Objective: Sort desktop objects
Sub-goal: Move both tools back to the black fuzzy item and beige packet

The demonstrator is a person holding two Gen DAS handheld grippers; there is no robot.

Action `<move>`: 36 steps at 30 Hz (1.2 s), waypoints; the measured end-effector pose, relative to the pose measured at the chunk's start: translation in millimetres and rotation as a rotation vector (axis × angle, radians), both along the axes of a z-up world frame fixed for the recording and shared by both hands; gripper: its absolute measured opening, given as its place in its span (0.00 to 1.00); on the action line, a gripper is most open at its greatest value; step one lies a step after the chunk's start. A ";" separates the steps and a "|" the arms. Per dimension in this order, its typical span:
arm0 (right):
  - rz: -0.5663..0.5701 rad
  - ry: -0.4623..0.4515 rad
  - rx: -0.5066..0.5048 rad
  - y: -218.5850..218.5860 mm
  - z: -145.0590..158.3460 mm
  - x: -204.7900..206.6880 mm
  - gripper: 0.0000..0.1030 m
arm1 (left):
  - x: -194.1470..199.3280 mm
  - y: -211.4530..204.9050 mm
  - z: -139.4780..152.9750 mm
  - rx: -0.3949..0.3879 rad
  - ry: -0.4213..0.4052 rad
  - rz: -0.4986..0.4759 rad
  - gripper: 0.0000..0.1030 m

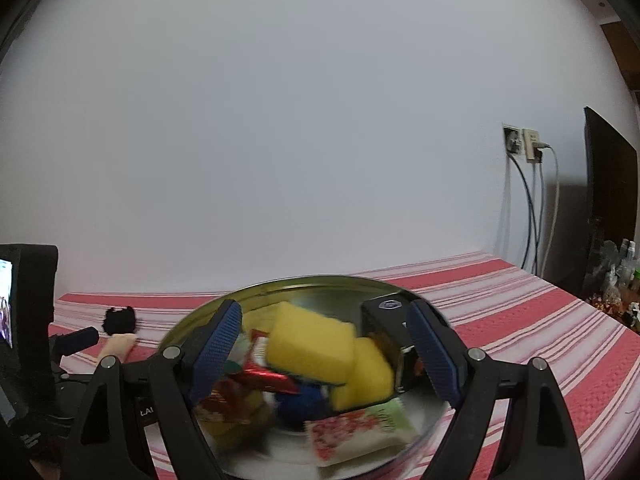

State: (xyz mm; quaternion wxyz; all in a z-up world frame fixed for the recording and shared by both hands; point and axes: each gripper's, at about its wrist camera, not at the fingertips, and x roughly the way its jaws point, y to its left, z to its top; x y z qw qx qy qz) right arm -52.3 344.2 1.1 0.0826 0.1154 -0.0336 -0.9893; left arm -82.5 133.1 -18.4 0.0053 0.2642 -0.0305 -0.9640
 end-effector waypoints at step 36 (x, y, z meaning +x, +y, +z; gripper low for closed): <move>0.395 -0.102 0.140 -191.7 -15.8 -11.3 0.83 | -58.2 -217.5 -21.0 -0.025 -0.084 0.445 0.99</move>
